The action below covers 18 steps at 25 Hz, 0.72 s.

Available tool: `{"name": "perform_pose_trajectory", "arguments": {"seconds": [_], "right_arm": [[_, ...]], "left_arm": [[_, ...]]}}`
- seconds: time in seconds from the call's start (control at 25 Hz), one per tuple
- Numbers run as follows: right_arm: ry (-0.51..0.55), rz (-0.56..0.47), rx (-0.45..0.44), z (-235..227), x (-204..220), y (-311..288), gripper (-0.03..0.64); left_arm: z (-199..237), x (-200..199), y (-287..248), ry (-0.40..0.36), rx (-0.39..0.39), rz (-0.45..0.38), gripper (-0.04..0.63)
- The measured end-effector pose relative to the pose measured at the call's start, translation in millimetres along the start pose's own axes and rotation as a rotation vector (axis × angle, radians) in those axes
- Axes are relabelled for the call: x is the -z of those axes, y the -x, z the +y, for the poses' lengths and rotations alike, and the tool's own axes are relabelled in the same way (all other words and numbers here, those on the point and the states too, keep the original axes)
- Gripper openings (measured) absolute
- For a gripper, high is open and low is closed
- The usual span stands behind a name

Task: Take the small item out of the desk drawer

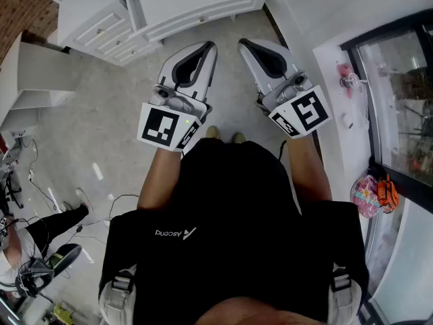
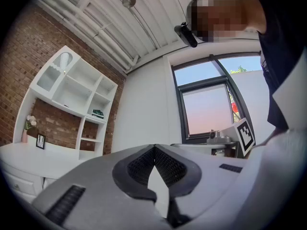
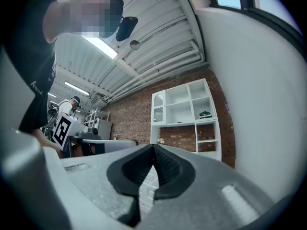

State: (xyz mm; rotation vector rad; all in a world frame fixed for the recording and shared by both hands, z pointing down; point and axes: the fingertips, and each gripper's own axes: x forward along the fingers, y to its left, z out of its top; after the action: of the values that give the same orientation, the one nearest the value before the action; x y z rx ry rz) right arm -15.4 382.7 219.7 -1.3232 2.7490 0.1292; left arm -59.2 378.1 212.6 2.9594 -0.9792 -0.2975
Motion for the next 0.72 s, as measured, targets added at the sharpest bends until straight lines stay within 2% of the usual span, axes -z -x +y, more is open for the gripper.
{"name": "perform_pose_trajectory", "arguments": {"seconds": [0.48, 0.72], "right_arm": [[-0.004, -0.012, 0.035, 3.2, 10.0, -43.4, 0.002], [0.007, 0.007, 0.055, -10.8, 19.9, -61.4, 0.002]], "left_arm": [[56.3, 2.7, 12.1, 0.000, 0.023, 0.000, -0.002], [81.5, 10.3, 7.7, 0.009, 0.026, 0.000, -0.002]]}}
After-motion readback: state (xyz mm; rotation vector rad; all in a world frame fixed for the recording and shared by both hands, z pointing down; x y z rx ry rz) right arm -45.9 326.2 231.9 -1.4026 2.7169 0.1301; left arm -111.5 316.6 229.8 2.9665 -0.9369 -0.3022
